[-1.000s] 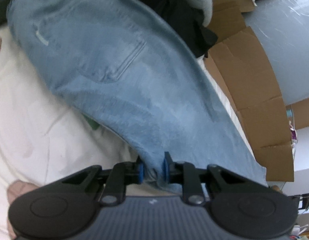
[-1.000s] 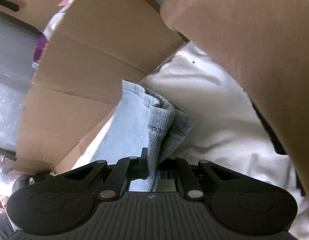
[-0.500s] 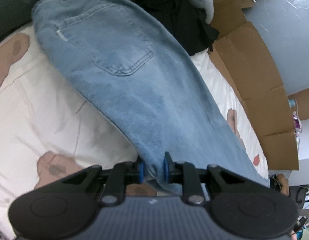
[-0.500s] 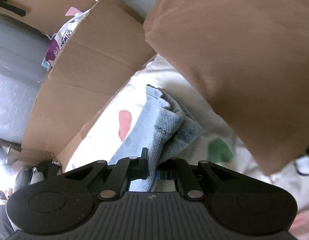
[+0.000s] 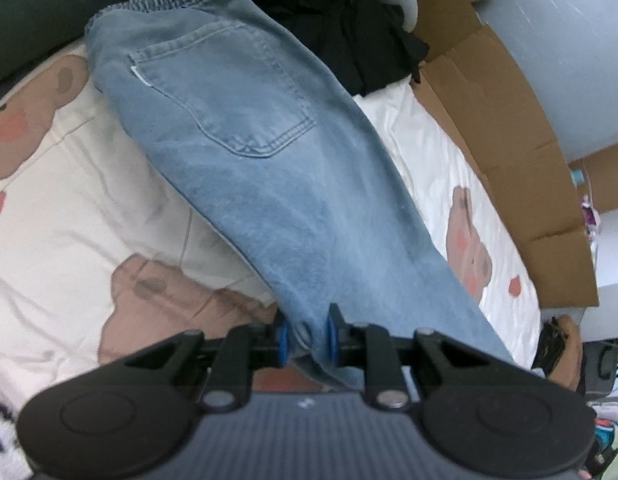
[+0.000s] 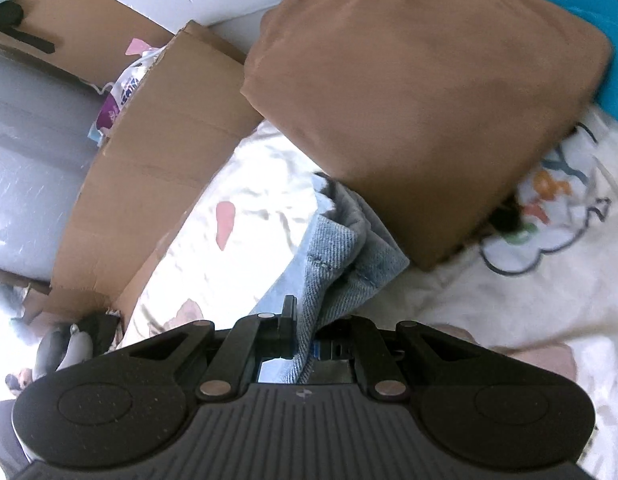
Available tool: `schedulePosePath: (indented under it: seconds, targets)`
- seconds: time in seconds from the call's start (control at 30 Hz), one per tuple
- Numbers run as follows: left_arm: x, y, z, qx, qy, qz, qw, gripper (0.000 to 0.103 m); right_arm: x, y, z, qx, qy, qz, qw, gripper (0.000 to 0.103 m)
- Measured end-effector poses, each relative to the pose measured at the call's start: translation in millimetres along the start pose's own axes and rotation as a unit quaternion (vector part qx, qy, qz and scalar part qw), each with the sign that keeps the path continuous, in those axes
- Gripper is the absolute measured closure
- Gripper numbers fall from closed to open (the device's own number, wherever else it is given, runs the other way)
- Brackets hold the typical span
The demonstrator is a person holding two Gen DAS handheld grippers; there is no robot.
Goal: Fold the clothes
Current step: 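Lift the jeans off the sheet with both grippers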
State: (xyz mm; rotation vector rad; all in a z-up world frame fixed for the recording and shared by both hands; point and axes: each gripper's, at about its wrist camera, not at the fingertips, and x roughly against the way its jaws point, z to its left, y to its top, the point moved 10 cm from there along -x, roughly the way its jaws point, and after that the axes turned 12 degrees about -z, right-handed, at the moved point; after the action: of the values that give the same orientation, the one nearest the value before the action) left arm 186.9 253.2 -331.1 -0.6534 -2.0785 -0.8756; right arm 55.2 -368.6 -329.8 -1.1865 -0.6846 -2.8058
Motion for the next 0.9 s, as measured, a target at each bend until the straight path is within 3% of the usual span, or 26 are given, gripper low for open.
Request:
schedulePosePath:
  seconds: [0.63,0.9]
  targets:
    - [19,-59,18,-0.047,0.022,0.043,0.9977,0.084,72,-36,-79,-0.002,-0.026,-0.018,0.999,0.098]
    - [22,-73,28,-0.022,0.024,0.035,0.9989,0.084,83,-47,-98,-0.004,-0.046,-0.021,0.999,0.098]
